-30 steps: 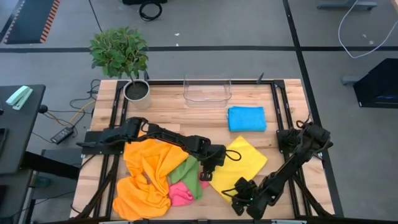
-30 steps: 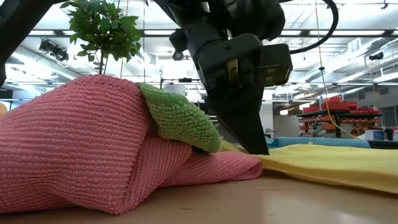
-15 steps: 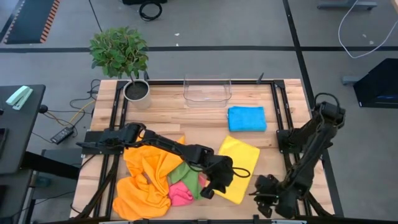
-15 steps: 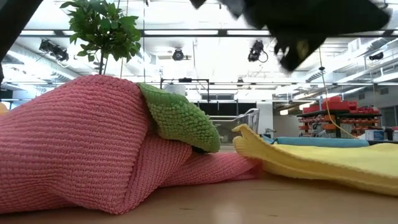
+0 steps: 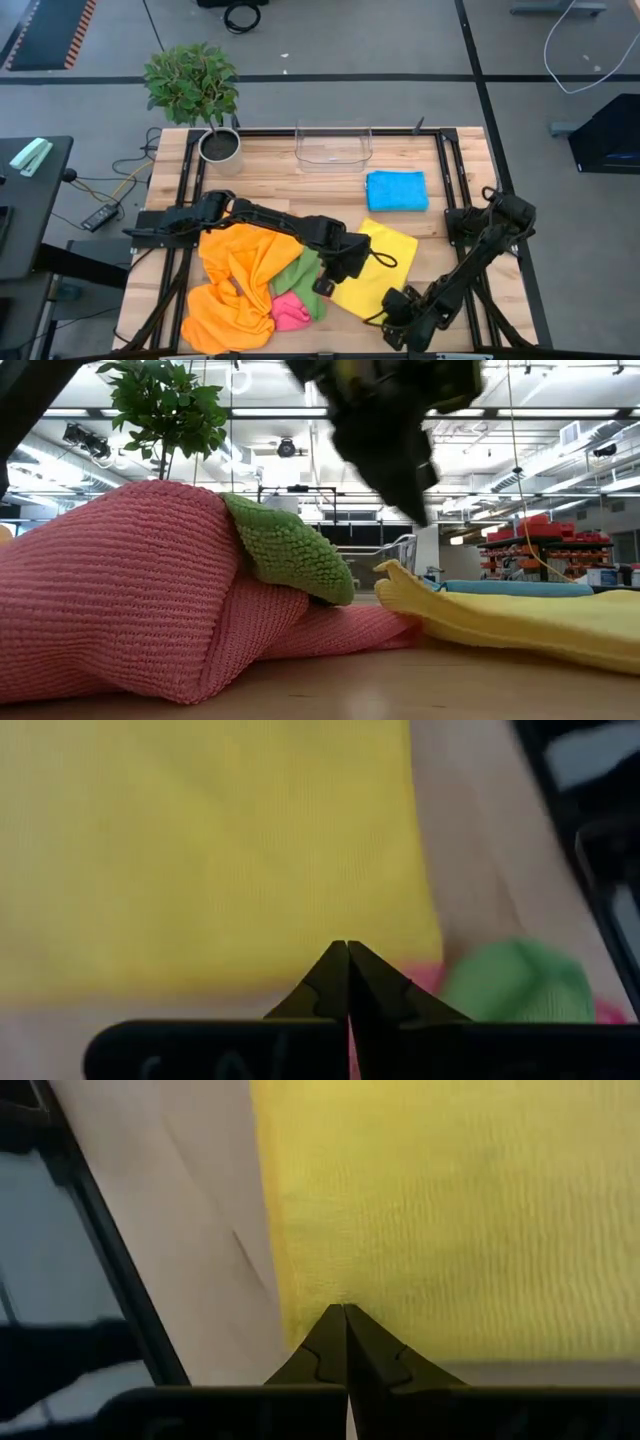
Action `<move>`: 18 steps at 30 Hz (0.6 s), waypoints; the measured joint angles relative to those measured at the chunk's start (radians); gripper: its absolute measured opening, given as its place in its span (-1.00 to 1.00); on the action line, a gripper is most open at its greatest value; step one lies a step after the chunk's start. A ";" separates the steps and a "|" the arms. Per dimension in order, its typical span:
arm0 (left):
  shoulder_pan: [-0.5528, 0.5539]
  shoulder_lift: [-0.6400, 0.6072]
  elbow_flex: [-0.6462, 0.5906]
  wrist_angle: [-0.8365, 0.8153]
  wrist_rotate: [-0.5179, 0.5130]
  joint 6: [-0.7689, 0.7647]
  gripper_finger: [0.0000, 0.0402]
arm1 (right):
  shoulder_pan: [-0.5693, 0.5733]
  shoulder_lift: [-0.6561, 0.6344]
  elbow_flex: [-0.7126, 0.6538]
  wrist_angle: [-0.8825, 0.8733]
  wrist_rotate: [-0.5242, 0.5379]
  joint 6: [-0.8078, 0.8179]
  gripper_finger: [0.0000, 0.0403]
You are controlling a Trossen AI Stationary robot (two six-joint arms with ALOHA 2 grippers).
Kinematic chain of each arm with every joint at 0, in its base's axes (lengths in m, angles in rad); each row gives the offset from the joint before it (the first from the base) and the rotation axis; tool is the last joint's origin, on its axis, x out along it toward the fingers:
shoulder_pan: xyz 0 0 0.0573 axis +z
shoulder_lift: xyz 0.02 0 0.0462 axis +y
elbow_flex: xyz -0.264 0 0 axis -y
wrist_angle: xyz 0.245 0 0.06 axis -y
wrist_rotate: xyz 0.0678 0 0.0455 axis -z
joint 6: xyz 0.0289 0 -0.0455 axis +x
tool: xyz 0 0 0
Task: Fold microfiber towels
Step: Fold the yellow towel
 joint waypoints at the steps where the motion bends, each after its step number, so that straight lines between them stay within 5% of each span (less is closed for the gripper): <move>1: 0.000 0.000 0.000 -0.055 0.000 0.003 -0.96 | 0.008 0.005 0.001 0.001 -0.016 0.002 -0.99; 5: -0.028 -0.004 -0.032 -0.176 0.000 0.030 -0.98 | 0.047 -0.003 0.003 -0.020 -0.045 0.052 -0.99; 13: -0.133 -0.119 -0.387 0.135 -0.049 -0.163 -0.98 | 0.118 -0.147 -0.001 -0.181 -0.061 0.116 -0.99; 18: -0.188 -0.228 -0.580 0.151 -0.140 -0.290 -0.98 | 0.142 -0.290 -0.001 -0.297 -0.010 0.115 -0.99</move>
